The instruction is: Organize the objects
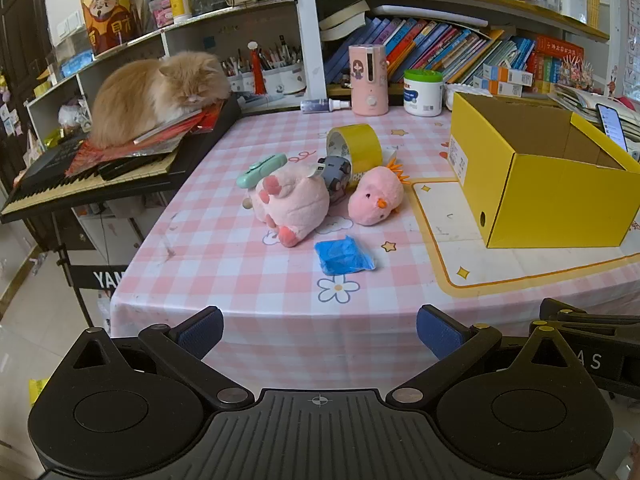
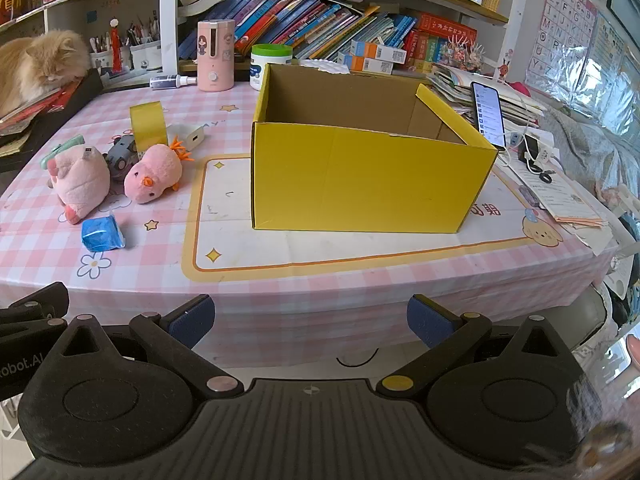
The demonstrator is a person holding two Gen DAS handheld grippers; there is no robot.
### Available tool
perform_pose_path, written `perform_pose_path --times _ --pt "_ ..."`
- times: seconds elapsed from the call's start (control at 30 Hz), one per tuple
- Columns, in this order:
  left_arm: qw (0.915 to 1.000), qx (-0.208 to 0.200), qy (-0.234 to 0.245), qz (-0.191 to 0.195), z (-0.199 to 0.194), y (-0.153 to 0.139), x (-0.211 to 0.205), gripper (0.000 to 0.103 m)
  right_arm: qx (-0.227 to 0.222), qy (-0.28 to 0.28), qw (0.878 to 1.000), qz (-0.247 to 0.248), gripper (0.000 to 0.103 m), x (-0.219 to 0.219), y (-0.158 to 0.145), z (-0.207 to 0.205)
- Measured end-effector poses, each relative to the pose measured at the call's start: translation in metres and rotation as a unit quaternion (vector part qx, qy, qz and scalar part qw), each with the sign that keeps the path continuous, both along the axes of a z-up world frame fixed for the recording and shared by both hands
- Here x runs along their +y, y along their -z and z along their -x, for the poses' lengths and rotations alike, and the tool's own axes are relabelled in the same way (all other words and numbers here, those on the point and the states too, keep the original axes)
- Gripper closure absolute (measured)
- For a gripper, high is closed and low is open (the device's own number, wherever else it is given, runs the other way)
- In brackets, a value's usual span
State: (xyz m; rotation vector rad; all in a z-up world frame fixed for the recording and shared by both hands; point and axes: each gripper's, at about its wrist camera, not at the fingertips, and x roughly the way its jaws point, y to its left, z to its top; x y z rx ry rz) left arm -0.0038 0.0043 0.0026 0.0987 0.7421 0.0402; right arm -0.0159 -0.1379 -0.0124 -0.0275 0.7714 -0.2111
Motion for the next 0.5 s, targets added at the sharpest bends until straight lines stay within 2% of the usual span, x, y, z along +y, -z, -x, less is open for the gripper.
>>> perform_pose_path --times 0.5 --pt "1.0 0.005 0.001 0.001 -0.0026 0.0017 0.0016 0.0 0.001 -0.001 1.0 0.0 0.0 0.0011 0.0006 -0.0015"
